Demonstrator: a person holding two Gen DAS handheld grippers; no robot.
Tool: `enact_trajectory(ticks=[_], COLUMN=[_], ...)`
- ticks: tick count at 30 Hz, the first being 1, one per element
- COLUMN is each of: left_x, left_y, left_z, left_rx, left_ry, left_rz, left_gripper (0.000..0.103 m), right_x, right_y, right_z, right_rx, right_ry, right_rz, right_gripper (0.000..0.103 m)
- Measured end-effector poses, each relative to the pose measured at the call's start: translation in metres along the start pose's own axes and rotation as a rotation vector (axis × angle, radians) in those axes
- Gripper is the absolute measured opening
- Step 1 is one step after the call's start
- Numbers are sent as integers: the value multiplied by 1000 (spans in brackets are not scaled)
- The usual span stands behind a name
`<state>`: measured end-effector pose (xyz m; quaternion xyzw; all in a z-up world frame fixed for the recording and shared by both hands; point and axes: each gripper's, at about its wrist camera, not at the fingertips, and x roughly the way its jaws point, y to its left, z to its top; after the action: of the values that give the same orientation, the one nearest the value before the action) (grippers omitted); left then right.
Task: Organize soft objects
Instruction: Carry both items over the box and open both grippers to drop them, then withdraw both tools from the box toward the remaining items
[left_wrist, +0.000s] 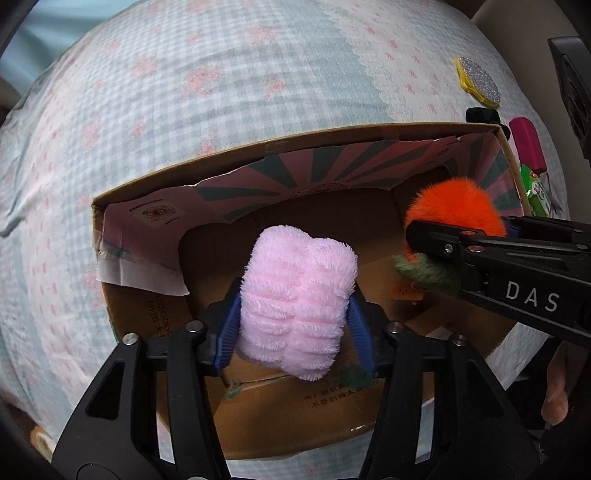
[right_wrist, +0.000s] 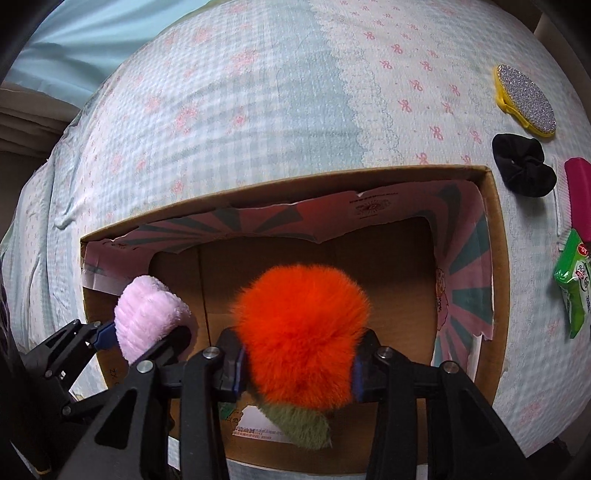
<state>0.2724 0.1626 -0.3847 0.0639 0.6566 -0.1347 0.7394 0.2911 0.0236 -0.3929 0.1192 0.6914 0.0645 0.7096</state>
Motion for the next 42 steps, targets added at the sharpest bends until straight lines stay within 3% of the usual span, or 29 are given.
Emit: enact_trajectory(ticks=[1,3,11,21,33,42], left_x=[-2,-7,-6,-49,-166,-283], left_y=[-3,-8,-6,-7,-15,-28], left_z=[0,-3,-9,-23,-72,-121], left_rx=[19,57,53,44,-16,-75], left_ry=[-12,-45,-22,-109,-290,-509], left_rz=[10,34,40,53,86,140], left_gripper=[97,103,103,103,103,103], right_x=[3,10,10,-31,-161,-263], right_y=[-1,-4,-10,-4,22,32], right_z=[2,4,-3,-16,-68,-131], right_rx=[1,4,6,-3,-90,-126], right_ry=[14,45,38,-51,-257,-449], right_rz=[-7,-7,-5,-5,-39,-122], right_gripper=[58,103,103,103,103,103])
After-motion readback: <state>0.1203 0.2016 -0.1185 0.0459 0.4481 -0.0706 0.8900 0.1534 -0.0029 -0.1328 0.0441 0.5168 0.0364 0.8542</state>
